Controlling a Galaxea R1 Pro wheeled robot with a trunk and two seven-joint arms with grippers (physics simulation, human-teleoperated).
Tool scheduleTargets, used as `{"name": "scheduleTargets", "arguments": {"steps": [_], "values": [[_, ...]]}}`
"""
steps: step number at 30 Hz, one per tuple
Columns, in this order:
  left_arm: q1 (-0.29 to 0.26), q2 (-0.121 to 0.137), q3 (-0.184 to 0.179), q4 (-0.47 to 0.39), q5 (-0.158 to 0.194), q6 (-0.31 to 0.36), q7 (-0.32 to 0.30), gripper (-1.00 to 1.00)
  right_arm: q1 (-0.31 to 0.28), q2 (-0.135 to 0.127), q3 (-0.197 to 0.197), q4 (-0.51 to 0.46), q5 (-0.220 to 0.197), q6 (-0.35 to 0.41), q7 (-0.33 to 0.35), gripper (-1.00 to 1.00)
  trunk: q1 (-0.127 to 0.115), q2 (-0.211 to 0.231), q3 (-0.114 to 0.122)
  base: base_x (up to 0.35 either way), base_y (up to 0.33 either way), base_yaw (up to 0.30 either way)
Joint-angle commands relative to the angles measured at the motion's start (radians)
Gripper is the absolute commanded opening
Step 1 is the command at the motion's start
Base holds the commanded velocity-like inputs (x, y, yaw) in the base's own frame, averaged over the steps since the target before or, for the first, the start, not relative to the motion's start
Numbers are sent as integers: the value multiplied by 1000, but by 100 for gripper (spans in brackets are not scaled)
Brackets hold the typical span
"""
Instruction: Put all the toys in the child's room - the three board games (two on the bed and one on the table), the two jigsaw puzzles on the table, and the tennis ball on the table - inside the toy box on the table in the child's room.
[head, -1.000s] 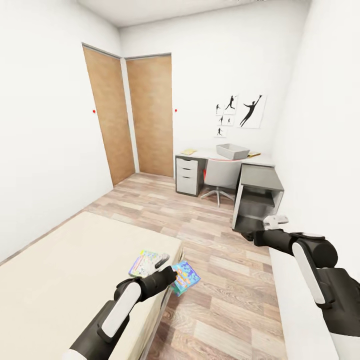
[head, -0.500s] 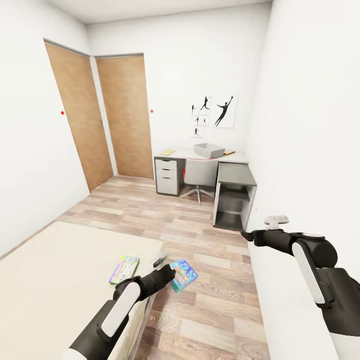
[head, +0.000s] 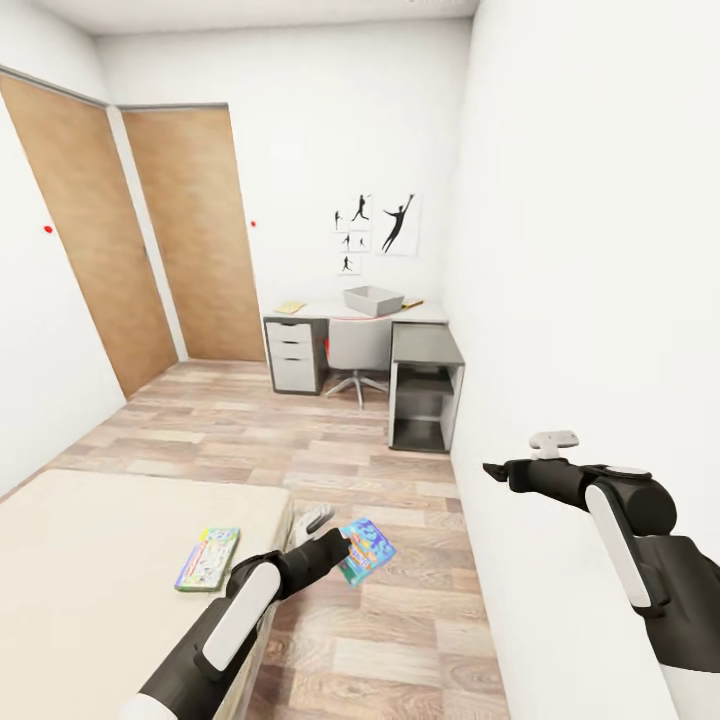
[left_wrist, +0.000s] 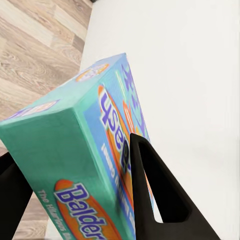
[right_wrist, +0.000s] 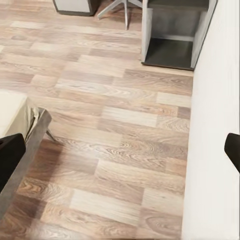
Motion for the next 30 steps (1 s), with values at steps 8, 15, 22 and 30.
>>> {"name": "scheduleTargets", "arguments": {"steps": [8, 15, 22, 30], "values": [[-1, 1, -2, -2, 10, 1, 15, -100, -1, 0, -1, -3, -2, 4, 5, 100, -15, 26, 10, 0, 0, -254], [6, 3, -9, -13, 11, -11, 7, -100, 1, 0, 1, -4, -3, 2, 8, 100, -15, 26, 10, 0, 0, -37], [10, 5, -10, -17, 10, -17, 0, -100, 2, 0, 4, -11, -2, 2, 5, 100, -15, 26, 10, 42, 0, -3], [11, 5, -9, -17, 8, -20, 0, -100, 2, 0, 3, -14, -1, 2, 5, 100, -15, 26, 10, 299, 0, 0]]}}
